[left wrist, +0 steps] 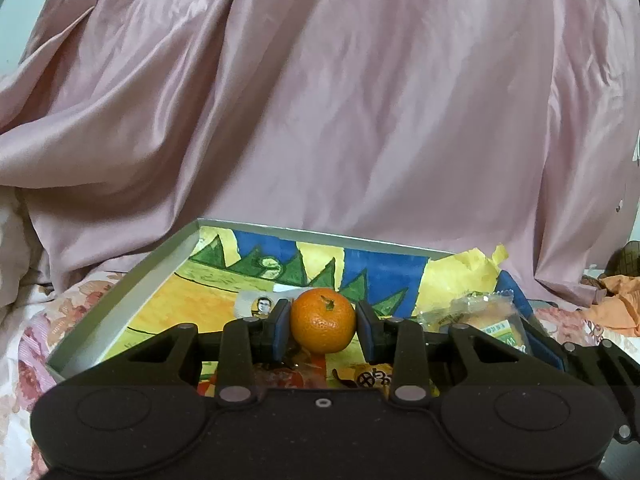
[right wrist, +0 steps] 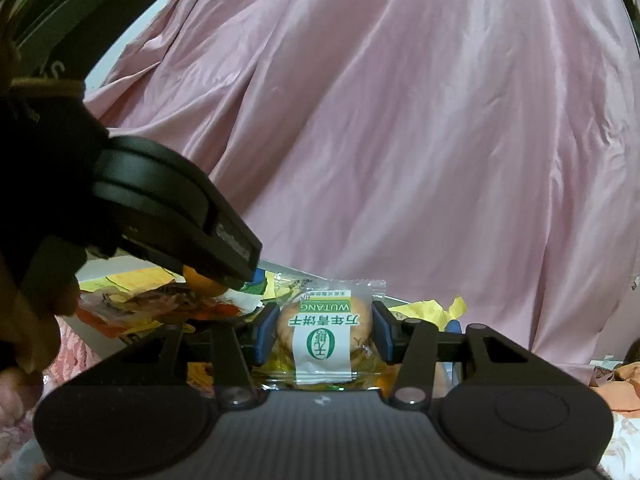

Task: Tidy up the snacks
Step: 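Carry the orange with the left tool while the right tool carries the cake over the box, then open both tools to drop the orange and cake into the gray box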

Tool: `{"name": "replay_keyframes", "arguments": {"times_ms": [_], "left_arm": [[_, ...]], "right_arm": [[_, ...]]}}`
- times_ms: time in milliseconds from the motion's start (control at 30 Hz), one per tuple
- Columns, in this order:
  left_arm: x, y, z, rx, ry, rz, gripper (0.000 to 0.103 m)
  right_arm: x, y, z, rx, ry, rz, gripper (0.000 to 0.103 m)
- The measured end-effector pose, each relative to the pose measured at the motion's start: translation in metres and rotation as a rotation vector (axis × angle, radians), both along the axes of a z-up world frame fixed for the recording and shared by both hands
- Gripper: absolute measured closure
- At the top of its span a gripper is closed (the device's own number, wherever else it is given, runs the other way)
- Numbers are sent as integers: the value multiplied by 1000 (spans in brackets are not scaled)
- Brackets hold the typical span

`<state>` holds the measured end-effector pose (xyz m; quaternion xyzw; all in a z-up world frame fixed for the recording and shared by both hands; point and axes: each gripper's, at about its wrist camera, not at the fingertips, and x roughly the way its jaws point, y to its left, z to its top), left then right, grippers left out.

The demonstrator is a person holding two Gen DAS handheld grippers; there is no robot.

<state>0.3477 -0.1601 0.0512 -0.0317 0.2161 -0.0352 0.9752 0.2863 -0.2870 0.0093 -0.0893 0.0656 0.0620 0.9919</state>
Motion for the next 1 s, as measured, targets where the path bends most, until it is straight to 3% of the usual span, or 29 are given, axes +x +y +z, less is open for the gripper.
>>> {"name": "replay_keyframes", "arguments": {"times_ms": [367,433,500,633,800,1000], "left_arm": [[1,-2,-3,1,20,-8,65],[1,0,-3,-17,24,-11,65],[0,3,-1,-39,19,-1,54],[-4,5,5,-49,0,8,45],[-15,12,14,-55,-37,33,20],[-32,25,26,-80,-72,68,4]], "right_arm": [[4,-2,4,11,5,1,49],[5,-2,4,11,7,-4,44],[5,-3,4,20,12,-8,40],[5,-5,6,27,10,-16,33],[0,-7,11,40,-10,-25,19],[-13,-7,23,51,-31,-33,7]]}}
